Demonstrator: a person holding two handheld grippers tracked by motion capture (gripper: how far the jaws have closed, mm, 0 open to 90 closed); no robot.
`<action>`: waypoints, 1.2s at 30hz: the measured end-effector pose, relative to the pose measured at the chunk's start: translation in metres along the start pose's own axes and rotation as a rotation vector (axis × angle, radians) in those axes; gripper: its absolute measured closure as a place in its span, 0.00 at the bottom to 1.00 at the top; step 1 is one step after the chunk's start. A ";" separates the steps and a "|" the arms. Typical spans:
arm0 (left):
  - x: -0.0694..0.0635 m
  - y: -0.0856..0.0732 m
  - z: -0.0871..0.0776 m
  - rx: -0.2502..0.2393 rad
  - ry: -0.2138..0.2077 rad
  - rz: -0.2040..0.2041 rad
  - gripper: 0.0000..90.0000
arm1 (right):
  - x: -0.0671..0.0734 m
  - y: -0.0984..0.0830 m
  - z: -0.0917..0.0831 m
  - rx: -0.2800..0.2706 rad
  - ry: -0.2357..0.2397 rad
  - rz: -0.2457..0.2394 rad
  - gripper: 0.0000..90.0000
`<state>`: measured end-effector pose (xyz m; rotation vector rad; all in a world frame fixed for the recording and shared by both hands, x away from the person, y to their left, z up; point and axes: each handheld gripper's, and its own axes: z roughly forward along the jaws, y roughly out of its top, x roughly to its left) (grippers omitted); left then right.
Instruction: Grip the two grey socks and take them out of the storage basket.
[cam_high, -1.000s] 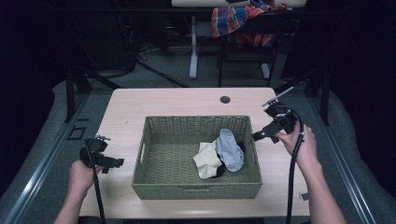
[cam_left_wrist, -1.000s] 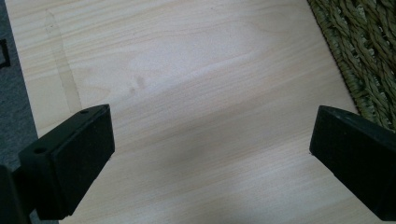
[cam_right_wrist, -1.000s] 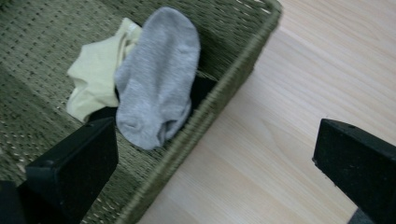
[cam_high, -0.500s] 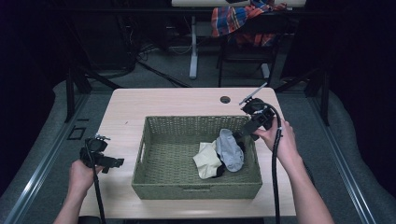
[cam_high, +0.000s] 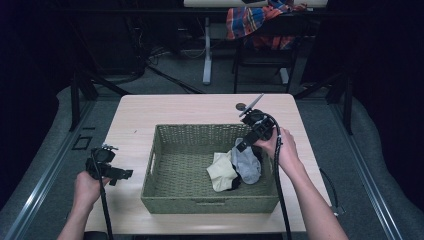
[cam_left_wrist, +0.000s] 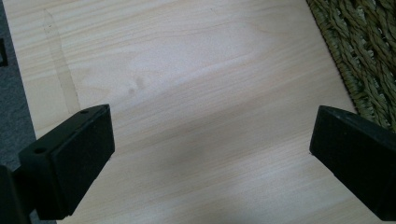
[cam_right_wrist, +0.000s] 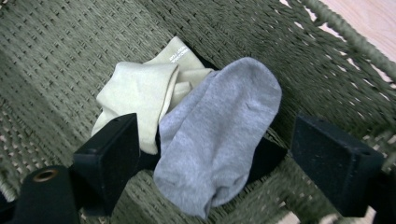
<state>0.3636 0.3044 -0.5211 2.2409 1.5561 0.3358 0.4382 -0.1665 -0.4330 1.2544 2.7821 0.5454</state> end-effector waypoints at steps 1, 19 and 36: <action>0.000 0.000 0.000 0.002 -0.002 0.001 0.00 | 0.000 0.000 0.002 0.004 0.000 -0.001 0.23; -0.001 0.001 0.000 -0.001 -0.001 0.005 0.00 | 0.006 0.004 0.042 0.116 -0.018 -0.003 0.53; -0.001 0.001 0.000 -0.001 0.000 0.007 0.00 | 0.012 0.004 0.067 0.202 -0.073 -0.018 0.87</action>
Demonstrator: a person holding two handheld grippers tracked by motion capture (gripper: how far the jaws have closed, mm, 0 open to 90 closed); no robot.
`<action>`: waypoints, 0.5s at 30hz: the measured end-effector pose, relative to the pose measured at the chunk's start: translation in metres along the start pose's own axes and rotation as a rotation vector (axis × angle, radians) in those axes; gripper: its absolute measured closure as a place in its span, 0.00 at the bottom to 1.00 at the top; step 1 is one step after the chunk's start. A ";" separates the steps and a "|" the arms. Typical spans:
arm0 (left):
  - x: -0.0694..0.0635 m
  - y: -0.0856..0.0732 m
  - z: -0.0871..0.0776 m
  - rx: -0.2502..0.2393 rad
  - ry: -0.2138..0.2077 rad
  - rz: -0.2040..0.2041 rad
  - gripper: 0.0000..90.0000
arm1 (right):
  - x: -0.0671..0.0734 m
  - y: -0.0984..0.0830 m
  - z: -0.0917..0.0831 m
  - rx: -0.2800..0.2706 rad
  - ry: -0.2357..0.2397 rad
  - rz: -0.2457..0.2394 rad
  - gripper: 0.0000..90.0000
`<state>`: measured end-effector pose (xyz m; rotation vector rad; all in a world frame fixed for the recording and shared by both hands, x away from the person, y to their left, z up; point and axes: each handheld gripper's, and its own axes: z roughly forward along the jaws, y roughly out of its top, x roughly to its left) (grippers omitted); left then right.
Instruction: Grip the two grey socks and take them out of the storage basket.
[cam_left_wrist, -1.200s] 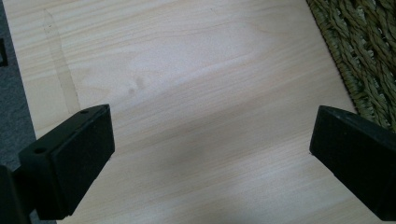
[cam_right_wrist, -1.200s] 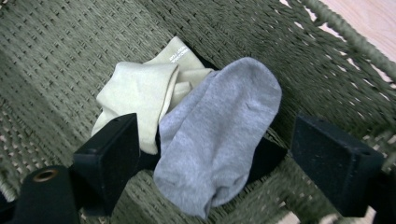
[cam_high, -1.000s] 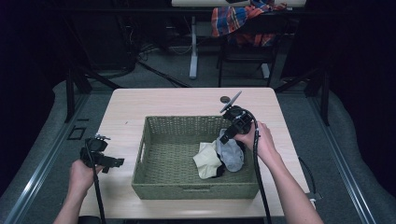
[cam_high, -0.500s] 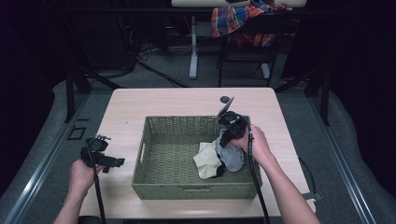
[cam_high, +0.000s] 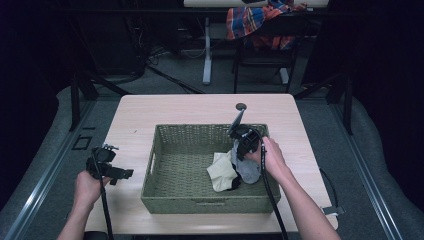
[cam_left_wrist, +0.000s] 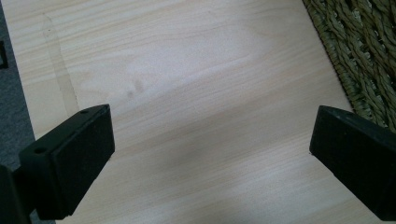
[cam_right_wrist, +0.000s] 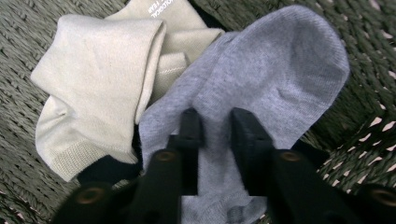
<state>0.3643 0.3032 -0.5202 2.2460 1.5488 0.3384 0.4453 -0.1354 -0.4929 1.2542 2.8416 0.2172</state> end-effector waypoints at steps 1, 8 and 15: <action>0.000 0.000 0.000 0.000 -0.001 0.000 0.00 | 0.000 0.000 -0.001 0.009 -0.002 -0.006 0.90; 0.000 0.000 -0.001 -0.001 0.000 -0.002 0.00 | -0.003 -0.002 -0.008 -0.006 0.008 -0.003 0.95; 0.000 0.000 -0.001 0.001 -0.003 -0.001 0.00 | -0.003 -0.006 -0.026 -0.043 0.025 0.006 0.95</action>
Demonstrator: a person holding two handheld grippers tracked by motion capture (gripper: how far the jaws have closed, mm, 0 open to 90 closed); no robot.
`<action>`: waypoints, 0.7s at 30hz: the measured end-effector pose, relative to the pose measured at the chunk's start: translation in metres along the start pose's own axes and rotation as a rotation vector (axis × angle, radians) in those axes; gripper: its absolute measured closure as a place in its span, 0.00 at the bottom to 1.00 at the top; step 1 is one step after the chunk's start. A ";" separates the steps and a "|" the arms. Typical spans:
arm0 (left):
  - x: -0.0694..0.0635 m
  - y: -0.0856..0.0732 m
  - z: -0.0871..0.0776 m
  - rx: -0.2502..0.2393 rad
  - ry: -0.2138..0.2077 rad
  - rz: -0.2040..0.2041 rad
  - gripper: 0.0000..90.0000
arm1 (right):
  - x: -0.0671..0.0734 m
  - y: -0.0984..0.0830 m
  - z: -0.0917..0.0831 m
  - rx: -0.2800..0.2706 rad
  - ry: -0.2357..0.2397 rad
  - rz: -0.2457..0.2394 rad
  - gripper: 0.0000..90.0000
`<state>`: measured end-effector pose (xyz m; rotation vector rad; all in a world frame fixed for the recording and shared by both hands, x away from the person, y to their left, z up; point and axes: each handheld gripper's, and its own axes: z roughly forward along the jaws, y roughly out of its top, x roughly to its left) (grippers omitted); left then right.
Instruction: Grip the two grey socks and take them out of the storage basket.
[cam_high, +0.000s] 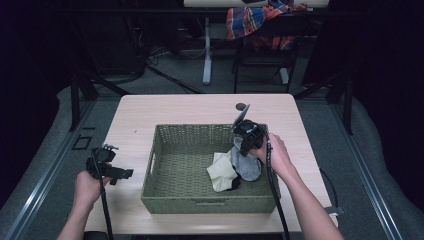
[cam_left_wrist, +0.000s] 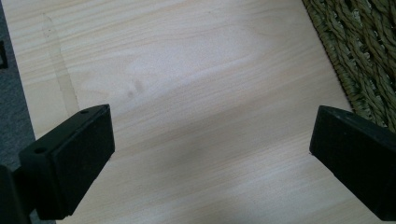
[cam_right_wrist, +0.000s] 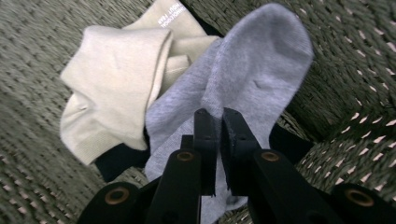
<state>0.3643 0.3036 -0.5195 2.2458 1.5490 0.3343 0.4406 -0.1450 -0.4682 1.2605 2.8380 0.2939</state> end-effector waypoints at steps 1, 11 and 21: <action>0.000 0.000 0.000 0.001 0.000 0.000 0.00 | 0.000 0.000 -0.002 0.001 -0.006 -0.007 0.95; 0.000 0.000 0.000 -0.002 -0.002 -0.002 0.00 | 0.004 -0.003 -0.022 -0.019 0.012 -0.018 0.95; 0.000 0.000 0.000 -0.006 0.000 -0.003 0.00 | 0.003 -0.009 -0.042 -0.073 0.027 -0.009 0.95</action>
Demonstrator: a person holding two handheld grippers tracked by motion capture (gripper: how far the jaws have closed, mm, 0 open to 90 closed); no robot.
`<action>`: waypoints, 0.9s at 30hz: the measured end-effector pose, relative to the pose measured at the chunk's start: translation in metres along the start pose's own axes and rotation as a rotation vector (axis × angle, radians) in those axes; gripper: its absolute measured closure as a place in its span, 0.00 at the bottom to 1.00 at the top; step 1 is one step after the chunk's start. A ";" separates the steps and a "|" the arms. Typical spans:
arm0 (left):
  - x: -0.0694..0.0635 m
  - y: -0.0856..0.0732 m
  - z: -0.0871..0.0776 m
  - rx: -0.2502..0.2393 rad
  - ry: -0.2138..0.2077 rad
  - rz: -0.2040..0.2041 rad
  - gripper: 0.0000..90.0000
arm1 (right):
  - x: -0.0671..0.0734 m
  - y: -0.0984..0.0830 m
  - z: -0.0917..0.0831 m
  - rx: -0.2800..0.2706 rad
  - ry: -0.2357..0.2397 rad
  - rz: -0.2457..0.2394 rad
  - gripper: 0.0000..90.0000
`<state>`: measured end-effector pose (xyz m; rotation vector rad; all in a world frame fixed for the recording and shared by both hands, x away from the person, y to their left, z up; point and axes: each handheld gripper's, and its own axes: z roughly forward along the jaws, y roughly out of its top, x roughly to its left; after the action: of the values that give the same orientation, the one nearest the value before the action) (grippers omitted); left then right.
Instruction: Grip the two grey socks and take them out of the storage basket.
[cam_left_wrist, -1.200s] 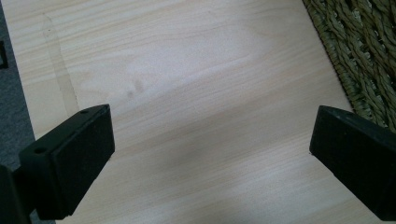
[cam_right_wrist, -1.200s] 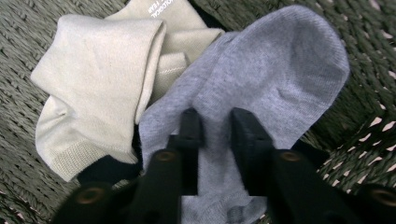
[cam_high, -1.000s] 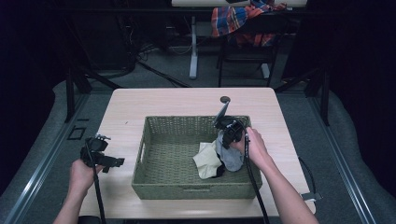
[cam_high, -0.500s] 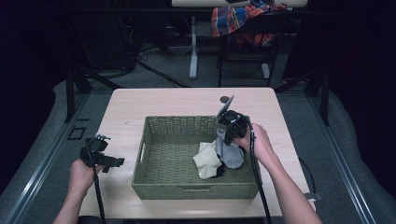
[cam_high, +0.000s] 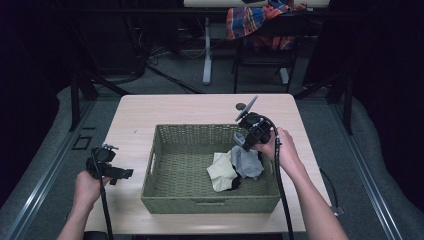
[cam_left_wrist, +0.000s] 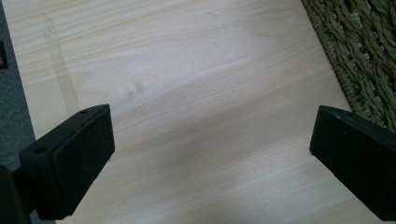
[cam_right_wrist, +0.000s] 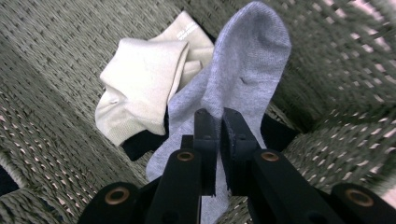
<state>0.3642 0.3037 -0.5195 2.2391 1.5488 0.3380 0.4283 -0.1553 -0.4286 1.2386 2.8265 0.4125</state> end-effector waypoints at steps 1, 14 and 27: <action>0.000 0.000 0.000 0.000 0.001 -0.001 0.00 | 0.000 0.000 -0.002 0.003 -0.011 -0.011 0.95; 0.000 0.000 0.000 0.000 -0.001 -0.003 0.00 | 0.001 -0.004 -0.020 -0.036 -0.013 -0.006 0.95; -0.001 0.000 0.000 0.001 0.001 0.001 0.00 | -0.003 -0.006 -0.037 -0.065 -0.010 0.006 0.95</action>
<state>0.3640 0.3024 -0.5197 2.2408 1.5497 0.3389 0.4213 -0.1698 -0.3943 1.2333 2.7777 0.4923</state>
